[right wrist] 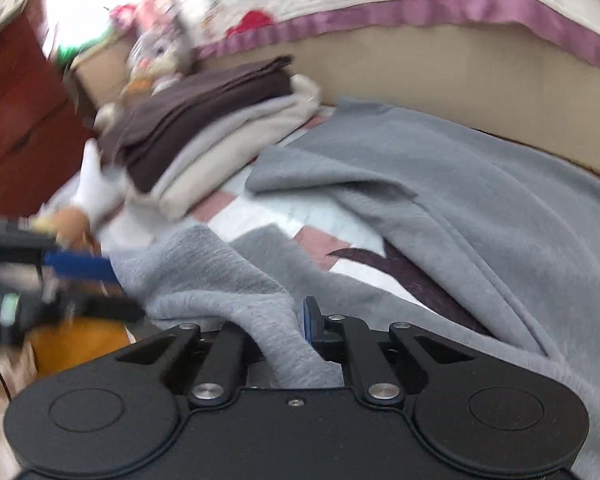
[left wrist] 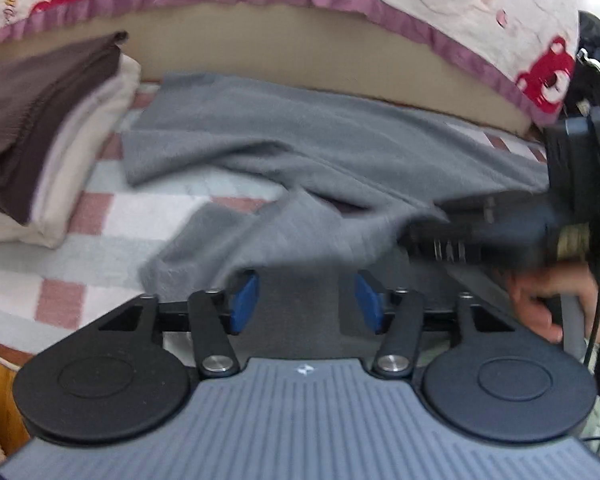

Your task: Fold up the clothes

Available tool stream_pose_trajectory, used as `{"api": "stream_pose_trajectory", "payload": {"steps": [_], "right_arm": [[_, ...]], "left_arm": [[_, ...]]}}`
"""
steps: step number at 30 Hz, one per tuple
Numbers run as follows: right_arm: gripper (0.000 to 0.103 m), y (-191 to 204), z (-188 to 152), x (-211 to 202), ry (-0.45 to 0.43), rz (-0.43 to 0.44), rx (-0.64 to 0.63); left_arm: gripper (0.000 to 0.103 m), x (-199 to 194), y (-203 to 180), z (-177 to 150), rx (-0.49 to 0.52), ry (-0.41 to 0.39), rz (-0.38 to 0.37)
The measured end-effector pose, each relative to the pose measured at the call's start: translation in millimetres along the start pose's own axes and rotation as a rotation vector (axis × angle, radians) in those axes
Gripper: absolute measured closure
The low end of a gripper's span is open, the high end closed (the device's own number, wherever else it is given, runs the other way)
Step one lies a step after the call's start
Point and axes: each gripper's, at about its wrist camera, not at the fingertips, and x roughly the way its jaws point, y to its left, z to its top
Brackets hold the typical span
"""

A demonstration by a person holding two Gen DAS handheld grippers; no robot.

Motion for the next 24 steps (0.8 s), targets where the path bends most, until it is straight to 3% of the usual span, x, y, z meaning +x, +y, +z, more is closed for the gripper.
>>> {"api": "stream_pose_trajectory", "payload": {"steps": [2,7,11,14,17,20,22,24], "right_arm": [[0.093,-9,5,-1,-0.019,0.036,0.074],[0.093,-12,6,-15,-0.044,0.115,0.134],[0.093,-13,3,-18,-0.044,0.155,0.176],[0.093,-13,2,-20,-0.042,0.163,0.184],[0.093,-13,3,-26,-0.04,0.182,0.175],[0.092,-8,0,-31,-0.011,0.257,0.14],[0.092,0,-5,-27,0.039,0.317,0.122],[0.092,18,-15,-18,0.112,0.354,0.065]], "left_arm": [[0.049,9,-4,-7,-0.039,0.03,-0.029],[0.046,46,-23,-10,-0.005,0.004,0.135],[0.046,63,-9,-3,-0.054,-0.054,0.203],[0.103,60,10,4,-0.114,-0.092,0.236],[0.103,14,8,15,-0.041,-0.136,0.324],[0.103,-64,9,5,0.037,-0.339,0.476],[0.103,-99,23,-6,-0.029,-0.398,0.557],[0.103,-113,48,-17,-0.156,-0.386,0.528]]}}
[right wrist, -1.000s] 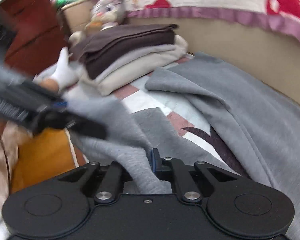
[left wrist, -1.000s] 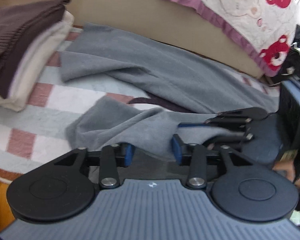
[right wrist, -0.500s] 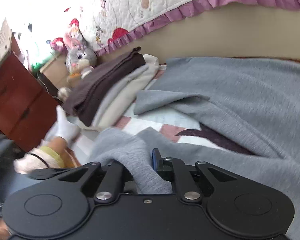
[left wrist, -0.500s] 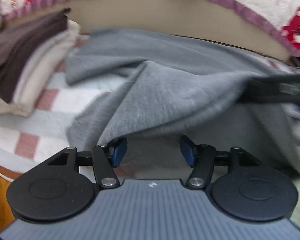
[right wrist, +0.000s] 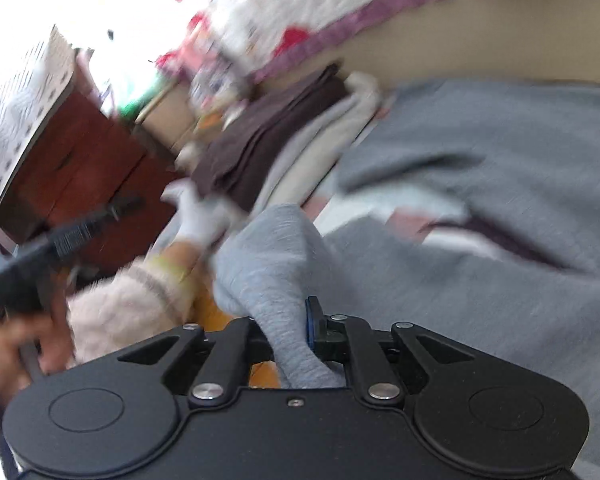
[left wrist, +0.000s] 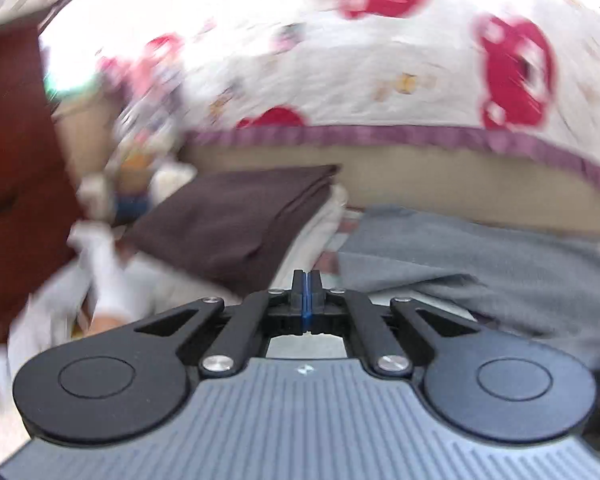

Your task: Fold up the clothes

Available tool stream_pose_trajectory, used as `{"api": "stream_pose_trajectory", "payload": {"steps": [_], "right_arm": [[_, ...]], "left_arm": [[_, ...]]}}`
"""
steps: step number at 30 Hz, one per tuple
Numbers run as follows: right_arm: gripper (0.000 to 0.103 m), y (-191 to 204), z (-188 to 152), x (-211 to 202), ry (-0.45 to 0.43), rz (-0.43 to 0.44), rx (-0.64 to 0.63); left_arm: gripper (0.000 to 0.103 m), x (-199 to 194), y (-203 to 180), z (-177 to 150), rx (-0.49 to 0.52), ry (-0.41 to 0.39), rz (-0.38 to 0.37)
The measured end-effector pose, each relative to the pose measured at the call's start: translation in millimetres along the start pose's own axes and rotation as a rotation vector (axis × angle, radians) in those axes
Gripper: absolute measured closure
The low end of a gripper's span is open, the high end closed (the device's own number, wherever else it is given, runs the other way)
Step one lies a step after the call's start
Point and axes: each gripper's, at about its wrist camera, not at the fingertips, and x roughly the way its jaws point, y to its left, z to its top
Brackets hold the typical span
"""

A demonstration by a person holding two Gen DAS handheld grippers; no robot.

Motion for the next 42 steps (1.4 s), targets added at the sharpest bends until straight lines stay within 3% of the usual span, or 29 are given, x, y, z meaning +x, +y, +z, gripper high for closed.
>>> {"api": "stream_pose_trajectory", "payload": {"steps": [1,3,6,8,14,15,18,23,25,30,33,36,40,41,42], "right_arm": [[0.092,7,-6,7,0.024,-0.007,-0.025],[0.092,14,-15,17,0.026,-0.048,-0.03],[0.092,5,-6,15,-0.057,-0.134,-0.013],[0.092,-6,8,7,-0.152,-0.276,-0.037],[0.076,-47,32,9,-0.116,-0.611,-0.039],[0.069,-49,31,8,-0.122,-0.612,-0.041],[0.068,-52,28,6,-0.137,-0.598,-0.049],[0.068,-59,32,8,-0.135,-0.574,-0.039],[0.068,-63,33,5,-0.128,-0.55,-0.019],[0.069,-76,33,-3,-0.097,-0.449,0.073],[0.089,-77,33,-11,-0.104,-0.348,0.125],[0.091,-75,33,-16,-0.119,-0.284,0.156],[0.092,-71,31,-24,-0.128,-0.197,0.2],[0.092,-70,30,-27,-0.134,-0.167,0.215],[0.093,-69,28,-30,-0.134,-0.132,0.236]], "left_arm": [[0.103,-1,15,-2,-0.061,0.025,-0.003],[0.102,21,34,-18,-0.193,0.163,-0.06],[0.101,67,48,-50,-0.389,0.405,-0.175],[0.101,89,42,-67,-0.453,0.507,-0.227],[0.092,135,-3,-80,-0.425,0.626,-0.259],[0.086,140,-8,-82,-0.434,0.628,-0.272],[0.07,155,-19,-86,-0.464,0.64,-0.312],[0.069,152,-32,-109,-0.566,0.743,-0.452],[0.069,133,-51,-100,-0.43,0.676,-0.494],[0.041,89,-101,-78,-0.087,0.482,-0.552],[0.04,90,-123,-80,-0.02,0.453,-0.576],[0.033,102,-143,-90,0.02,0.451,-0.574],[0.032,117,-175,-95,0.133,0.421,-0.443],[0.038,119,-178,-96,0.161,0.405,-0.411],[0.076,119,-177,-94,0.174,0.374,-0.367]]}}
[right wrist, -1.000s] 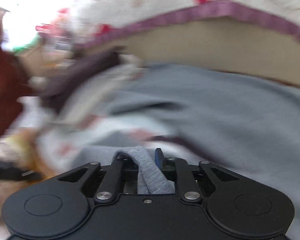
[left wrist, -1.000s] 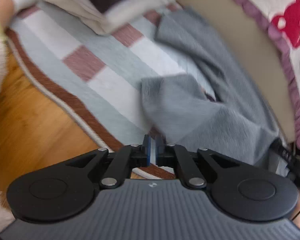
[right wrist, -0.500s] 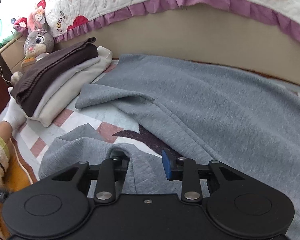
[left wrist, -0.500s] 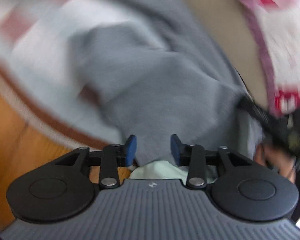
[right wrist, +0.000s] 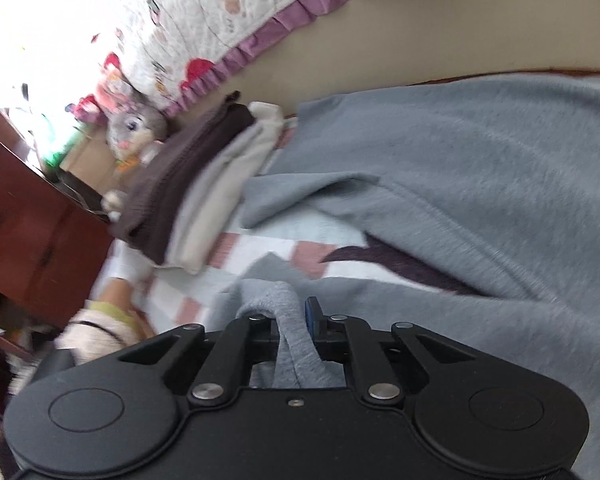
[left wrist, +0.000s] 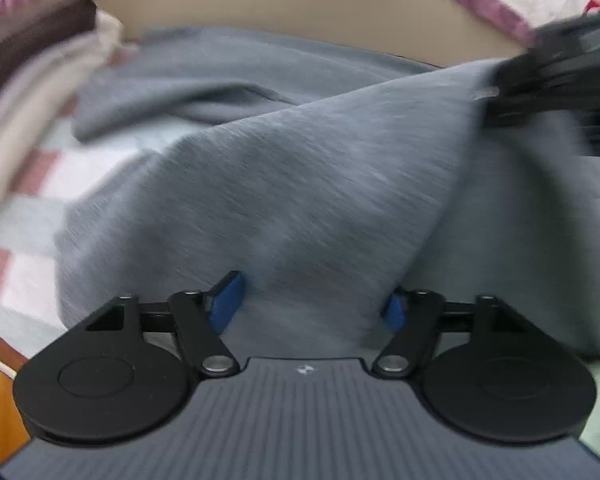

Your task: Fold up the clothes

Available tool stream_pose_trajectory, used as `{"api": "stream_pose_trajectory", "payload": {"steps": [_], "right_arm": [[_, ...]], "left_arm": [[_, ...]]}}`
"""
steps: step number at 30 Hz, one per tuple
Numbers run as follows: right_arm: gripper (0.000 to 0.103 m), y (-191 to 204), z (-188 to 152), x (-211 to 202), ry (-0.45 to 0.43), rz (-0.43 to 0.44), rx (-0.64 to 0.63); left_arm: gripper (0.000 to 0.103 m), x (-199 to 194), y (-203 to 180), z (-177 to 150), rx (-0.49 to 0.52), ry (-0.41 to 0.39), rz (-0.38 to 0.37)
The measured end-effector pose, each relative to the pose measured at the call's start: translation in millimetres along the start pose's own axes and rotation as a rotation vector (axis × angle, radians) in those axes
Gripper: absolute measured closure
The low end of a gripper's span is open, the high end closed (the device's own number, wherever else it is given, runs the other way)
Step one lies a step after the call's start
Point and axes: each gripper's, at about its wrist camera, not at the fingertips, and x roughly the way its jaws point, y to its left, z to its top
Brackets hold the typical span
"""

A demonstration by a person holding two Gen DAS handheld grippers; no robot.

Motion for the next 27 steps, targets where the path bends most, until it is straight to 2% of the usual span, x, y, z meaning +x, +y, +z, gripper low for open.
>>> {"api": "stream_pose_trajectory", "payload": {"steps": [1,2,4,5,7,8,9,11,12,13,15,17,20,23,27], "right_arm": [[0.093,0,-2,-3,0.006,0.034,0.024],[0.093,3,-6,-5,0.026,0.059,0.041],[0.093,11,-17,-10,0.054,0.114,0.045],[0.093,17,-25,-11,0.086,0.145,0.043],[0.093,31,-48,-7,0.156,0.217,0.049],[0.093,38,-58,-5,0.177,0.265,0.062],[0.093,43,-66,-1,0.199,0.274,0.071],[0.087,52,-81,8,0.243,0.281,0.089],[0.084,51,-86,15,0.272,0.252,0.096],[0.072,48,-89,20,0.304,0.228,0.117],[0.058,36,-95,23,0.36,0.202,0.186],[0.058,25,-99,9,0.347,0.226,0.209],[0.054,4,-96,-30,0.252,0.274,0.218],[0.05,-28,-87,-80,0.089,0.189,0.211],[0.05,-64,-78,-132,-0.039,-0.078,0.187]], "left_arm": [[0.094,-1,1,2,0.009,-0.026,0.049],[0.097,-11,5,5,0.004,-0.067,0.093],[0.097,-59,21,10,-0.029,-0.226,0.199],[0.096,-88,30,10,-0.041,-0.309,0.217],[0.096,-147,34,2,0.005,-0.428,0.255],[0.096,-162,30,-5,0.037,-0.434,0.288],[0.096,-176,25,-13,0.071,-0.437,0.322],[0.096,-177,25,-32,0.093,-0.334,0.382],[0.095,-171,31,-39,0.065,-0.251,0.389],[0.095,-162,42,-45,0.005,-0.157,0.371],[0.095,-146,66,-55,-0.118,0.013,0.33],[0.095,-145,85,-62,-0.204,0.085,0.294],[0.09,-158,90,-61,-0.189,0.088,0.277],[0.089,-174,92,-55,-0.153,0.07,0.267],[0.087,-197,93,-44,-0.172,0.015,0.254]]}}
